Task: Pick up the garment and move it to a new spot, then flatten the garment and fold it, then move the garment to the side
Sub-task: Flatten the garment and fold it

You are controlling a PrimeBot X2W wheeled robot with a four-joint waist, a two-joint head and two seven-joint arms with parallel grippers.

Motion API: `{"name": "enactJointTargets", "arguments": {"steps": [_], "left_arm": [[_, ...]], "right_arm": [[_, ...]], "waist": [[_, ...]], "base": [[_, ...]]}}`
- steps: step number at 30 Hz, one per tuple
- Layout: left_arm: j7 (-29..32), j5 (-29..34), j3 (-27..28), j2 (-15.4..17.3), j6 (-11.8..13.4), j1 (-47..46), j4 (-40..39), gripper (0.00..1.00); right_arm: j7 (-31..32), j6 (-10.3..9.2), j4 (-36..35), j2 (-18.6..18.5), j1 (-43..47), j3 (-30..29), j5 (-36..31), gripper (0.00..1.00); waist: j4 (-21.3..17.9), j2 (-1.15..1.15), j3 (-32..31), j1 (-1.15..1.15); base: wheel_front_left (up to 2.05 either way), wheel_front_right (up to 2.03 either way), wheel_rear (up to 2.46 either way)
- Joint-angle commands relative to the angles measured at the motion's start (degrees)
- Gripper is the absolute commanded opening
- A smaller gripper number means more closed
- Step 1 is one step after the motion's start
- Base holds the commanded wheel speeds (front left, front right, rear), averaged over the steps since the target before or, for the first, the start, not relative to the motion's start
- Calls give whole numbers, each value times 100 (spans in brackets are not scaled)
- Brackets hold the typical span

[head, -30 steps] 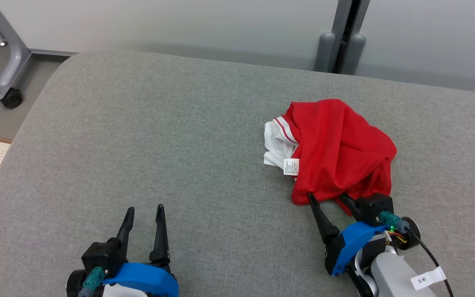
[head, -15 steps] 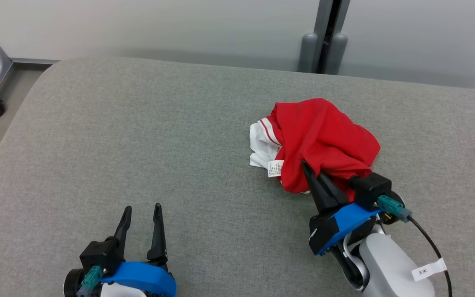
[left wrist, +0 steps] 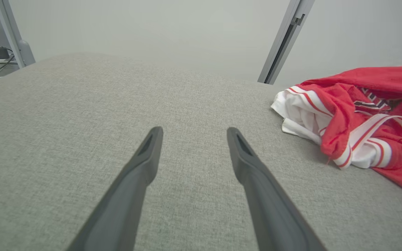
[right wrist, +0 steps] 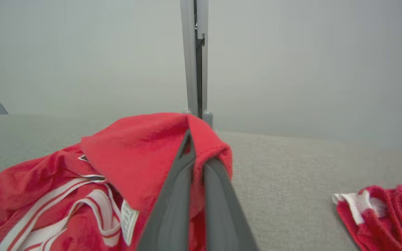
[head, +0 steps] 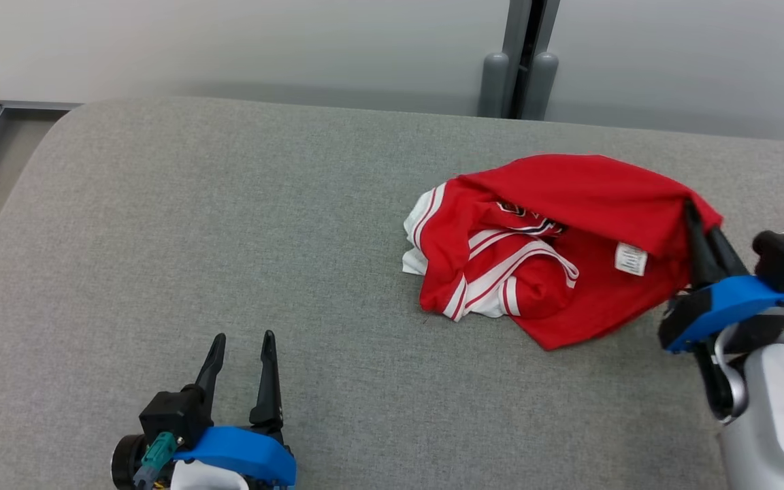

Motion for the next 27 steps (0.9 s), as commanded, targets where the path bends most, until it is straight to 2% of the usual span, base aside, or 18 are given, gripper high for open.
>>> {"name": "enactJointTargets", "arguments": {"steps": [1, 5, 6, 7, 8, 9, 10, 14, 18, 27], "left_arm": [[-27, 41, -2, 7, -22, -104, 20, 100], [-28, 65, 5, -3, -38, -171, 61, 100], [-28, 65, 5, -3, -38, -171, 61, 100], [-27, 67, 13, -7, -38, -177, 70, 100], [-27, 70, 24, -8, -39, -179, 78, 100], [-27, 68, 35, -10, -41, -179, 83, 100], [-27, 65, 50, -11, -42, -176, 91, 100], [-27, 84, 104, -12, -33, -134, 97, 100], [-27, 108, 113, -15, -39, -71, 71, 100], [-27, 211, 77, 66, -98, -216, 52, 100]], "right_arm": [[93, 0, 235, -96, -95, -391, -159, 0], [48, 0, 781, -173, -140, -1041, -488, 0], [48, 0, 781, -173, -140, -1041, -488, 0], [-13, 0, 895, -183, -154, -1168, -554, 11], [-62, -1, 1004, -177, -172, -1294, -601, 38], [-114, 0, 1119, -157, -188, -1397, -649, 80], [-172, 0, 1212, -134, -203, -1477, -699, 100], [-375, 0, 1468, -74, -203, -1620, -837, 100], [-568, 0, 1404, -6, -91, -1627, -835, 100], [-771, 0, 244, 238, 679, -946, -515, 100]], "waist": [[57, 0, 59, 0], [125, 0, 82, 0], [125, 0, 82, 0], [133, 0, 78, 0], [137, 0, 72, 0], [138, 0, 65, 0], [134, 0, 55, 0], [84, 0, -13, 0], [-1, 0, -107, 0], [-342, 0, -227, 0]], "base": [[0, 0, 0], [0, 0, 0], [0, 0, 0], [0, 0, 0], [0, 0, 0], [0, 0, 0], [0, 0, 0], [0, 0, 0], [0, 0, 0], [0, 0, 0]]}}
